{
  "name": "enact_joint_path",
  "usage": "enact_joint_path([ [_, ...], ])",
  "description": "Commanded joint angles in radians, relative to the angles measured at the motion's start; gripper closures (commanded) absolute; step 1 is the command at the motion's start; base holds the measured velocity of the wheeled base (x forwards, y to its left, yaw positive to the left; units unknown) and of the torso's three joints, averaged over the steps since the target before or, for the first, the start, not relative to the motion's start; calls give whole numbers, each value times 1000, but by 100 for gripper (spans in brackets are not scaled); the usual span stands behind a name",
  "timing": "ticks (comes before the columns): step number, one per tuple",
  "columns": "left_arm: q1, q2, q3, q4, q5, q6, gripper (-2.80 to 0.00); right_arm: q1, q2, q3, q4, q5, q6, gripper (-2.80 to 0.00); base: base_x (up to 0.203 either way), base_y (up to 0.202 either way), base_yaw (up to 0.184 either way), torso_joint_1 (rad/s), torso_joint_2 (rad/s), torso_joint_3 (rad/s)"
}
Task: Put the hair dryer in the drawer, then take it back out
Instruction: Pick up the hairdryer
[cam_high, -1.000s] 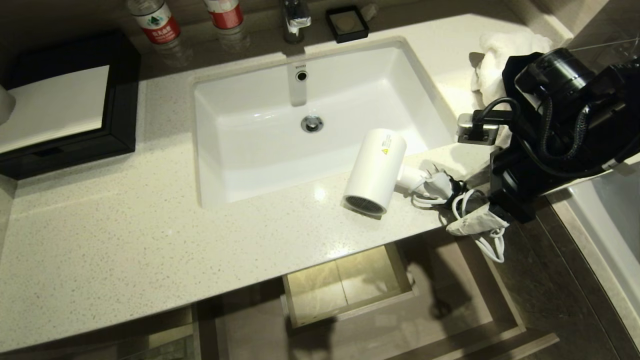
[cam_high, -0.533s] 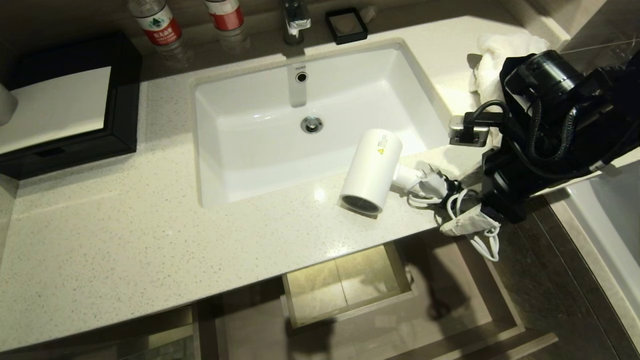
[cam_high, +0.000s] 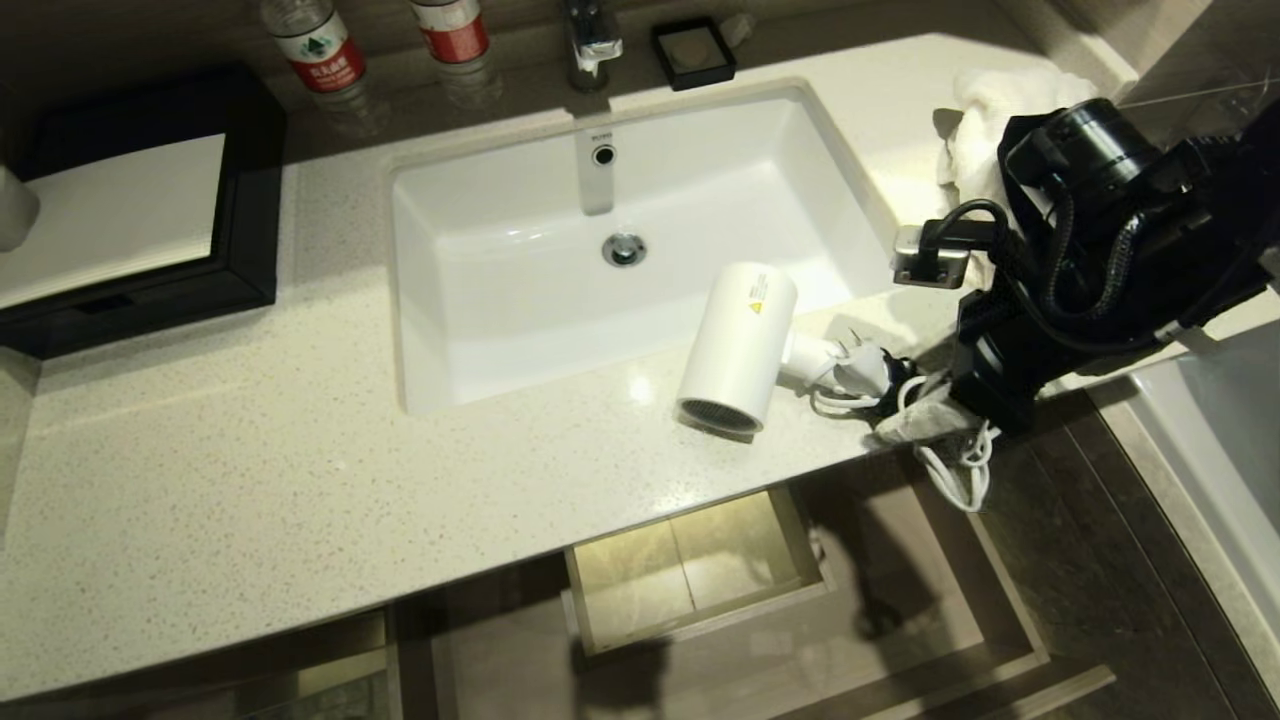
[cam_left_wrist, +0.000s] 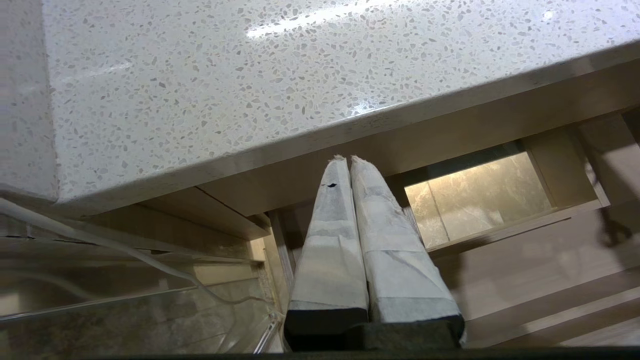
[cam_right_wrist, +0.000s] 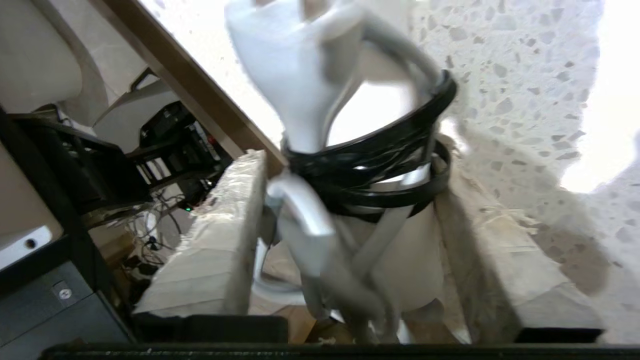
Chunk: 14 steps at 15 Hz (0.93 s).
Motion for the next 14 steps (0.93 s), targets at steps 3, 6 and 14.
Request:
enact_joint_path([
  [3, 0, 0, 2, -1, 0, 0, 0, 7, -12, -29, -5, -46, -4, 0, 0, 0, 0, 0, 0, 0],
  [6, 0, 0, 0, -1, 0, 0, 0, 7, -27, -60, -55, -67, -1, 0, 0, 0, 0, 14, -25, -14],
  [14, 0, 0, 2, -1, 0, 0, 0, 7, -144, -63, -53, -115, 143, 0, 0, 0, 0, 7, -8, -6],
])
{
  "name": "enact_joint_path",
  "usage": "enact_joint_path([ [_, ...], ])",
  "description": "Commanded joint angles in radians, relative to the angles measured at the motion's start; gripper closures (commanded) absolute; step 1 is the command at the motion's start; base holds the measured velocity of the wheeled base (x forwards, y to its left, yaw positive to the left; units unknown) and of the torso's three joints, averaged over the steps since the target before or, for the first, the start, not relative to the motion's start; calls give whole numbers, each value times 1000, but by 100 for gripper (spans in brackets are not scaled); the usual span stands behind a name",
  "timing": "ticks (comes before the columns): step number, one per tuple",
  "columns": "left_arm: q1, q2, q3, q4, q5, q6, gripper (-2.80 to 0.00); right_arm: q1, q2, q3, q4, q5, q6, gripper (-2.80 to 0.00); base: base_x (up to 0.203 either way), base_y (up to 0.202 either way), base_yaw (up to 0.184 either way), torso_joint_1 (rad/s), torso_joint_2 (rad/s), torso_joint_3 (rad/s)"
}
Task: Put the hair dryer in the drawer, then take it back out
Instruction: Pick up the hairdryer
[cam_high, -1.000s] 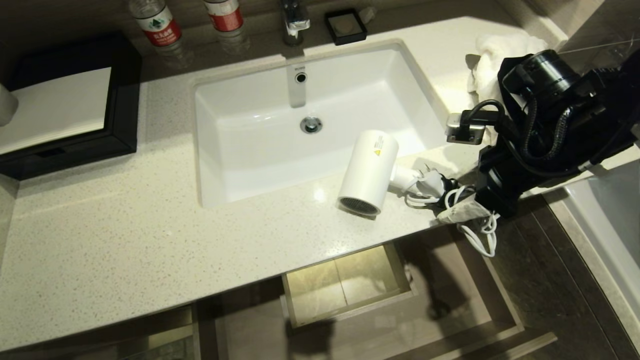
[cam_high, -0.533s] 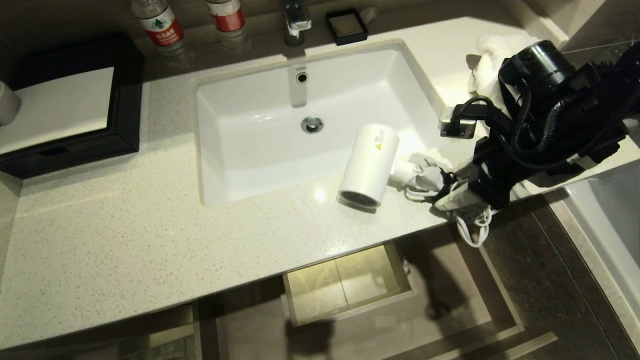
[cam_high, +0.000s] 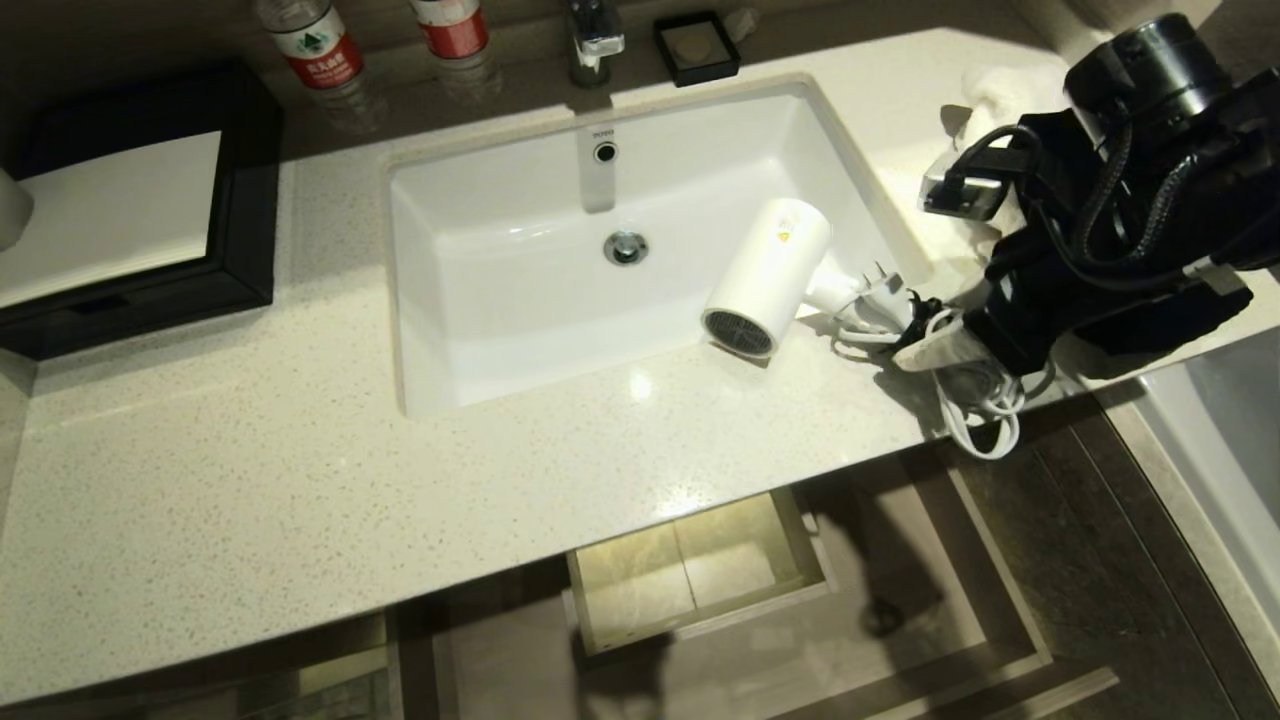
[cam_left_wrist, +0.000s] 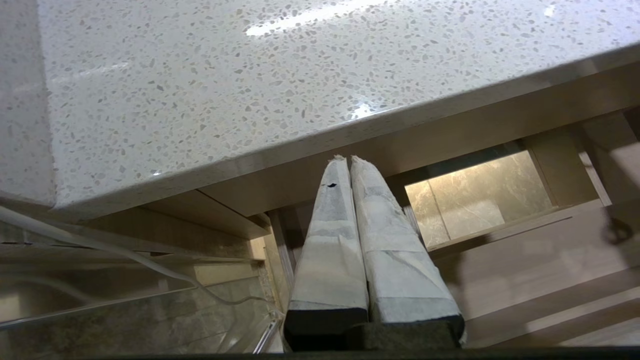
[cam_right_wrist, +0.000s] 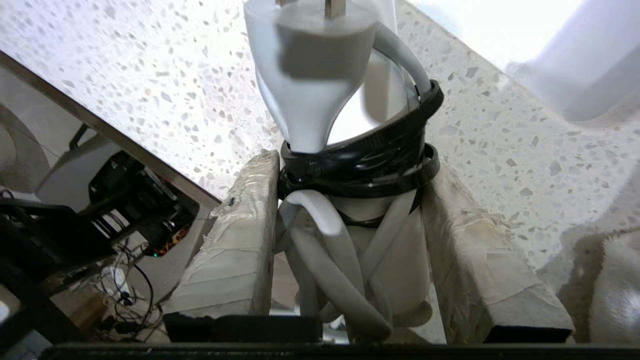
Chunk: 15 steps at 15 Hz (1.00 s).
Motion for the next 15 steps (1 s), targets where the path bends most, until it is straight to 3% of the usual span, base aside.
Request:
enact_joint_path([
  [1, 0, 0, 2, 0, 0, 0, 0, -2, -69, 0, 11, 5, 15, 0, 0, 0, 0, 0, 0, 0],
  [5, 0, 0, 2, 0, 0, 0, 0, -1, -130, 17, 17, 6, 113, 0, 0, 0, 0, 0, 0, 0],
  [10, 0, 0, 2, 0, 0, 0, 0, -1, -173, 62, 47, 5, 111, 0, 0, 0, 0, 0, 0, 0],
  [15, 0, 0, 0, 0, 0, 0, 0, 2, -198, 246, -5, 2, 102, 0, 0, 0, 0, 0, 0, 0],
])
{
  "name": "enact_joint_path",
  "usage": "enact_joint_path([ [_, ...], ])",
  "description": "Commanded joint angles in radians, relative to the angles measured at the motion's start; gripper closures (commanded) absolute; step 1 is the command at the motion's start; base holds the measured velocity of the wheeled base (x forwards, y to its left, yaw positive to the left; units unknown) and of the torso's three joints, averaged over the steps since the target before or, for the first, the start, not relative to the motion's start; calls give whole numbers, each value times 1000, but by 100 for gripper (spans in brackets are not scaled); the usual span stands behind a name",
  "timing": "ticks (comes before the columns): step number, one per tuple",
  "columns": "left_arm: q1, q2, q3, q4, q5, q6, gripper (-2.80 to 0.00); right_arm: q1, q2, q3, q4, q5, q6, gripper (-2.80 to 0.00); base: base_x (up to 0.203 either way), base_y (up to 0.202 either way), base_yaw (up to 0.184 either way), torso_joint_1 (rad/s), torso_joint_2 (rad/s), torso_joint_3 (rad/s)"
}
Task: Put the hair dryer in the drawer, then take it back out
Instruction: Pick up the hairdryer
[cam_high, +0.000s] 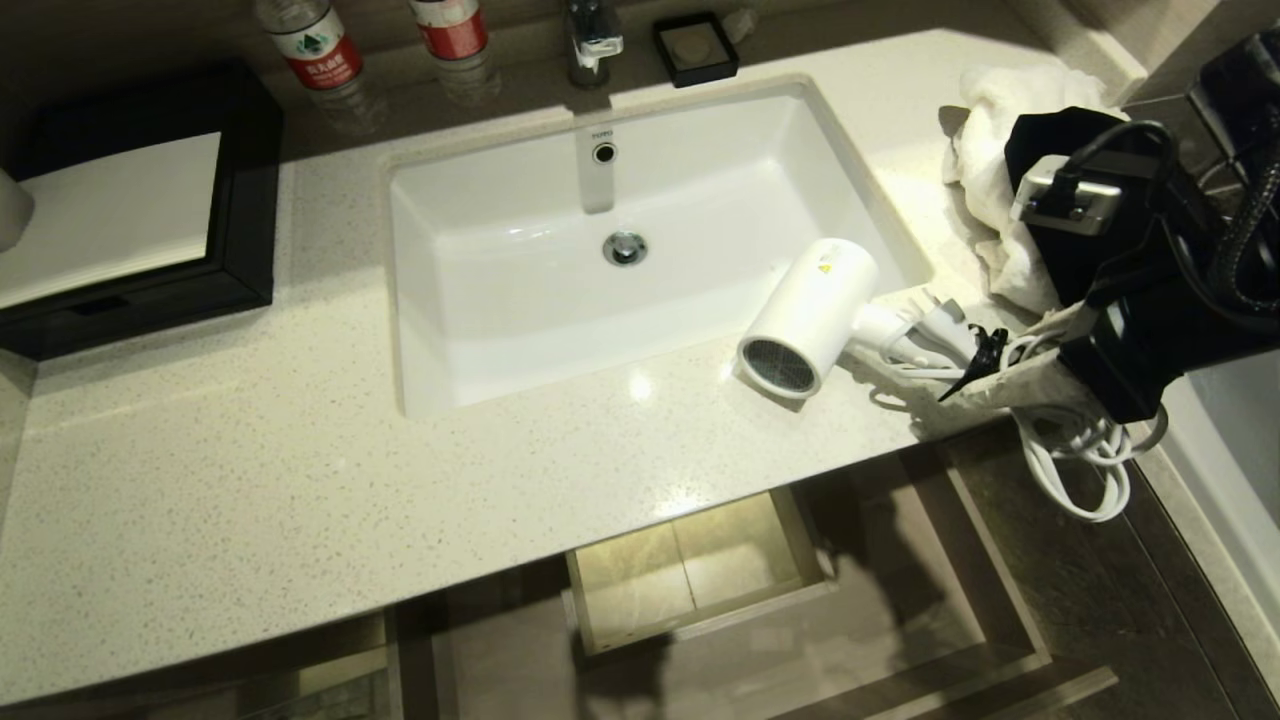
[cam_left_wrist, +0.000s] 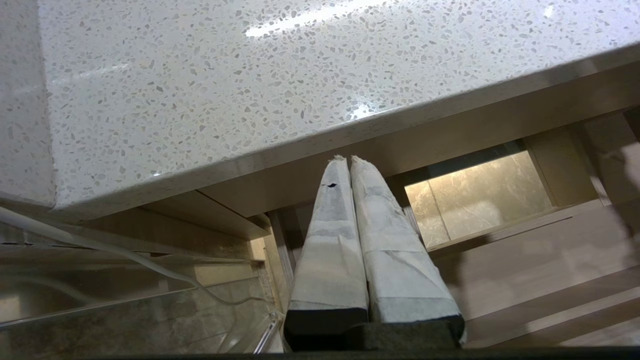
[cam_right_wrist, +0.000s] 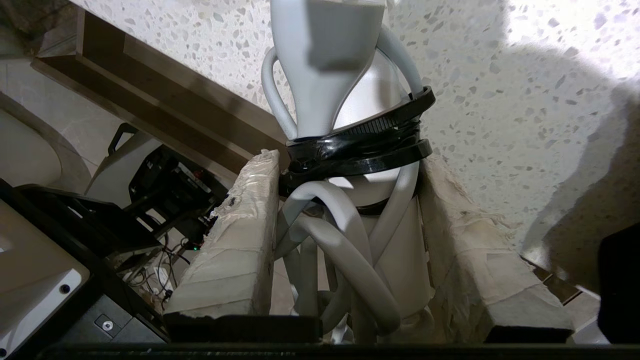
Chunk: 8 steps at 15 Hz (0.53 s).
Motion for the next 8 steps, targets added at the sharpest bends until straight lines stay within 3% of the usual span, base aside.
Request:
enact_joint_path([
  [1, 0, 0, 2, 0, 0, 0, 0, 2, -9, 60, -18, 3, -5, 0, 0, 0, 0, 0, 0, 0],
  [8, 0, 0, 2, 0, 0, 0, 0, 2, 70, 72, -127, 1, -37, 0, 0, 0, 0, 0, 0, 0],
])
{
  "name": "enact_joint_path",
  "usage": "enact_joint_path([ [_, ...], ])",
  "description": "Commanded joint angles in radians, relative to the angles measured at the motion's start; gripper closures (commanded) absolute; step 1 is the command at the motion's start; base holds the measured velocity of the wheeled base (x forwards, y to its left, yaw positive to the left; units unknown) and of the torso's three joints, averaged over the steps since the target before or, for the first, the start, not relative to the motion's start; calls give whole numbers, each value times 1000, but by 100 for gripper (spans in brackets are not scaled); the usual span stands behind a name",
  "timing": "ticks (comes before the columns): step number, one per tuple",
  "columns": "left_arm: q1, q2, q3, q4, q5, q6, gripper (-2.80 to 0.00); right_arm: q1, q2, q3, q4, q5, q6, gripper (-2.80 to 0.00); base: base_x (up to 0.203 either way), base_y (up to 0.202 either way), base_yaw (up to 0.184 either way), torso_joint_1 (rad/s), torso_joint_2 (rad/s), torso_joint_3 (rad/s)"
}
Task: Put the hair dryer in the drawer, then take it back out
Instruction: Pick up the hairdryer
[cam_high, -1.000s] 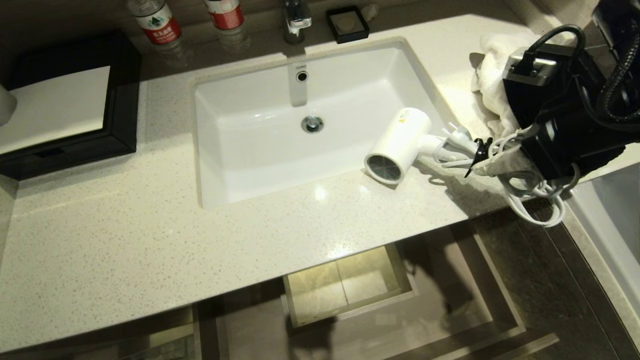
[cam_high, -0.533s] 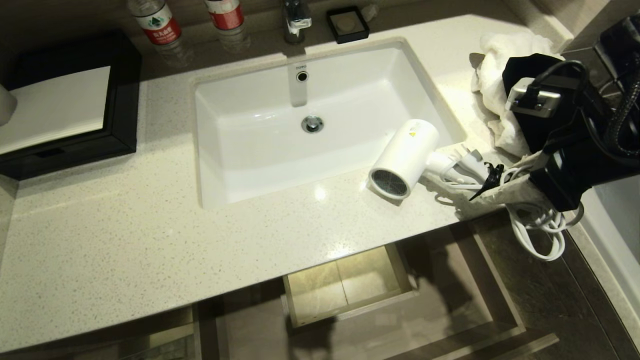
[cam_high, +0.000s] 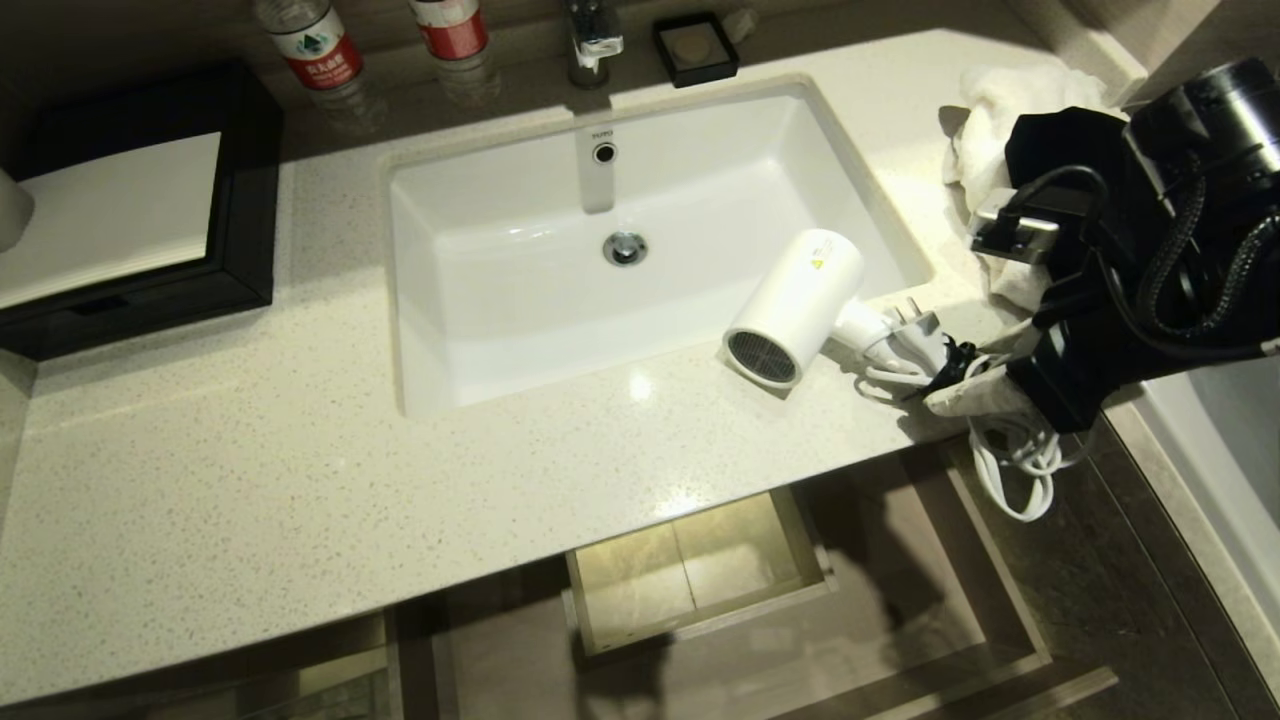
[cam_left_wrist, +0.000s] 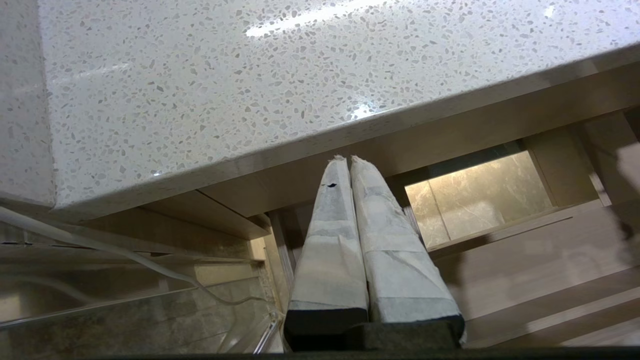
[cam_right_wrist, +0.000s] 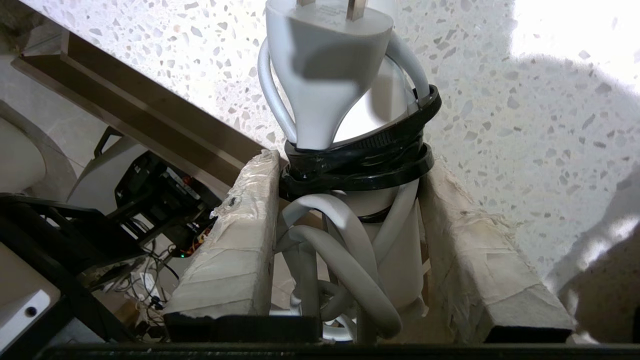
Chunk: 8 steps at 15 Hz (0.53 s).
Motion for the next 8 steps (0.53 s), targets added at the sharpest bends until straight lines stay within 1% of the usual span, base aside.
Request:
enact_joint_path([
  [1, 0, 0, 1, 0, 0, -1, 0, 0, 24, 6, 15, 0, -6, 0, 0, 0, 0, 0, 0, 0],
  [2, 0, 0, 2, 0, 0, -1, 0, -1, 23, 18, 4, 0, -6, 0, 0, 0, 0, 0, 0, 0],
  [3, 0, 0, 1, 0, 0, -1, 0, -1, 23, 28, -10, 0, -7, -280, 0, 0, 0, 0, 0, 0],
  [8, 0, 0, 1, 0, 0, -1, 0, -12, 11, 21, -14, -4, -4, -280, 0, 0, 0, 0, 0, 0],
])
